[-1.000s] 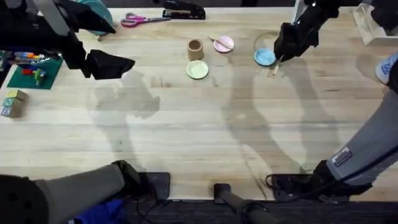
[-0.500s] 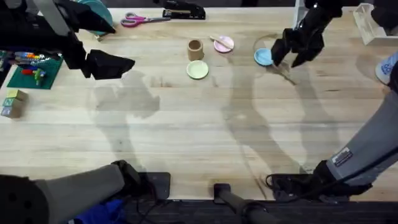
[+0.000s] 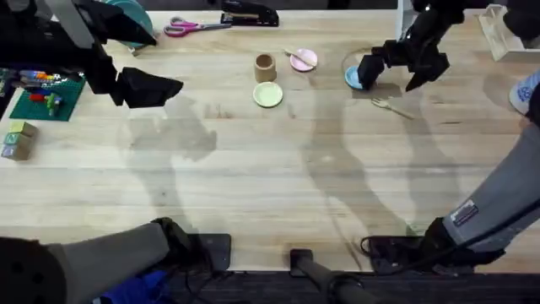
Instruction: Pick up a utensil and set it on the pink plate, then put the other utensil in the container.
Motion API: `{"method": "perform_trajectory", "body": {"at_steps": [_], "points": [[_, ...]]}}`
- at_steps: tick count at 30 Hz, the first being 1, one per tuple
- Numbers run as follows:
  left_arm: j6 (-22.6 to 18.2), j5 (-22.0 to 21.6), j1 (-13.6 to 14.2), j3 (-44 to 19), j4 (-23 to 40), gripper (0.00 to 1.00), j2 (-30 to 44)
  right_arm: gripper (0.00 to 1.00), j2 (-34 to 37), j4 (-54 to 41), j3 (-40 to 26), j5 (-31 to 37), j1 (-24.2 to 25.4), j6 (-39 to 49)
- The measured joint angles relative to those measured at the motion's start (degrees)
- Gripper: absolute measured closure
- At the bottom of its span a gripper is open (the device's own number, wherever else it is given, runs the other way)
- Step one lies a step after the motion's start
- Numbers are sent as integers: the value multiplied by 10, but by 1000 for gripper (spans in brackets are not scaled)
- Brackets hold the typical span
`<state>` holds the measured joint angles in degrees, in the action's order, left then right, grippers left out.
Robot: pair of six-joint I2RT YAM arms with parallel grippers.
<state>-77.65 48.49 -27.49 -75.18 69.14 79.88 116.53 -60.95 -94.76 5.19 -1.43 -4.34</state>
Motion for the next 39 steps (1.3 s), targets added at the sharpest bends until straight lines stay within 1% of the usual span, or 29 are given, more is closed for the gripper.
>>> {"method": "perform_trajectory", "body": {"at_steps": [4,10,14,22,26,32,36,39], "points": [[0,0,0,0,0,7,0,3,0,-7,-14,-1,0,23],[0,0,0,0,0,8,0,3,-7,-45,-65,-16,0,76],[0,0,0,0,0,7,0,3,-51,-68,-73,-21,1,106],[0,0,0,0,0,7,0,4,-161,-81,-72,-31,21,130],[0,0,0,0,0,7,0,4,-217,-66,-30,-31,23,139],[0,0,0,0,0,7,0,4,-305,-14,75,-33,28,174],[0,0,0,0,0,7,0,4,-357,24,141,-36,31,236],[0,0,0,0,0,7,0,4,-371,40,175,-52,31,305]]}}
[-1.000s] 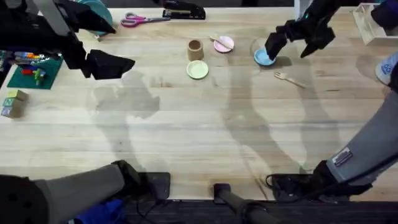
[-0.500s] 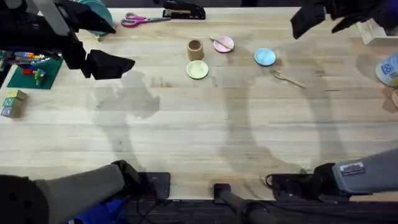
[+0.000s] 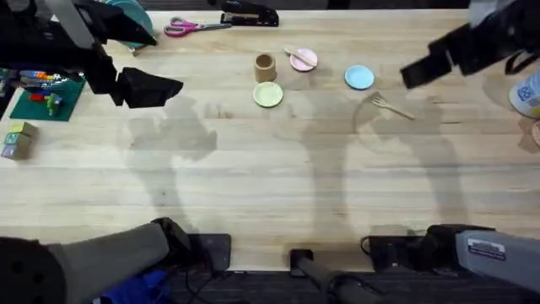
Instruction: Pick up a utensil and set it on the pink plate, then put the other utensil in the container.
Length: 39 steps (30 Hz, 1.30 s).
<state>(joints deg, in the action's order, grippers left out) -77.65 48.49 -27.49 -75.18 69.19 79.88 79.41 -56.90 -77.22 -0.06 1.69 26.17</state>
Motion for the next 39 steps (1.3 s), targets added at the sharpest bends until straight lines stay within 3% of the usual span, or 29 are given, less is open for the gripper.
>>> {"method": "perform_trajectory", "body": {"at_steps": [10,25,39], "points": [[0,0,0,0,0,6,0,4,68,25,35,-30,1,180],[0,0,0,0,0,7,0,31,188,50,35,-32,17,289],[0,0,0,0,0,7,0,70,269,72,35,-28,17,313]]}}
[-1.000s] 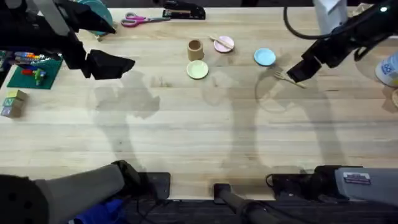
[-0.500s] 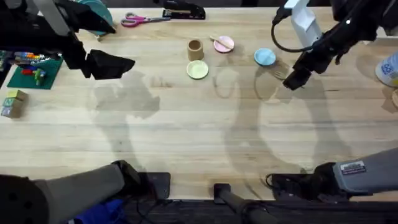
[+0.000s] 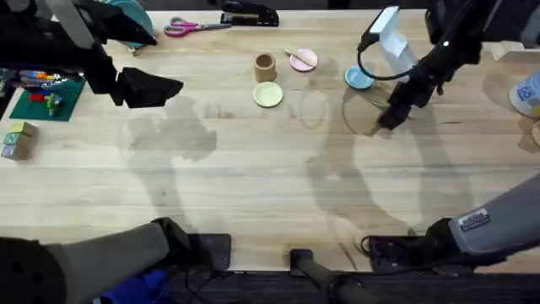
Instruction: Pick up a utensil and set it on the pink plate, then put the other utensil in the container.
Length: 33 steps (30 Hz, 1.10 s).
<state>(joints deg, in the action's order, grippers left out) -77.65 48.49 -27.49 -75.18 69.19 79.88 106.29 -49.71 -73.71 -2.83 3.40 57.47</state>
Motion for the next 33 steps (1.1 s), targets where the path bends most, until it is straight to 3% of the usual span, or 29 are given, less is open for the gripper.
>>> {"method": "perform_trajectory", "body": {"at_steps": [10,13,17,24,33], "points": [[0,0,0,0,0,7,0,134,6,4,-1,4,0,0],[0,0,0,0,0,7,0,297,6,6,-1,5,0,0],[0,0,0,0,0,7,0,626,6,4,-1,5,0,0],[0,0,0,0,0,7,0,951,6,-1,-2,4,0,-4],[0,0,0,0,0,7,0,963,6,-2,-3,4,0,-4]]}}
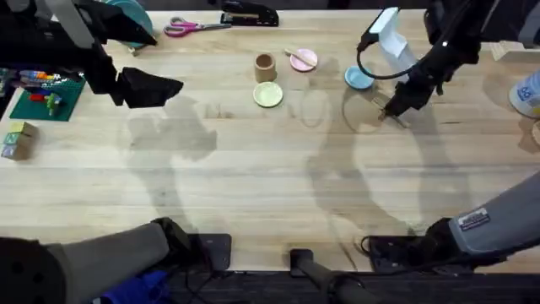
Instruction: Pick up a utensil and set it on the pink plate, then put the other utensil in the container.
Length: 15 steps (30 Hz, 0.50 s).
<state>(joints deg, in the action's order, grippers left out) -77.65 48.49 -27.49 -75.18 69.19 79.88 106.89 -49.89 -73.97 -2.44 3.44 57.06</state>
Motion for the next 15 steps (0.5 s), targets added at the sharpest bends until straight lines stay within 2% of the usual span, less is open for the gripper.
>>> {"method": "perform_trajectory", "body": {"at_steps": [9,15], "points": [[0,0,0,0,0,8,0,971,-8,3,2,-4,0,-5],[0,0,0,0,0,7,0,971,-39,9,3,-26,0,-23]]}}
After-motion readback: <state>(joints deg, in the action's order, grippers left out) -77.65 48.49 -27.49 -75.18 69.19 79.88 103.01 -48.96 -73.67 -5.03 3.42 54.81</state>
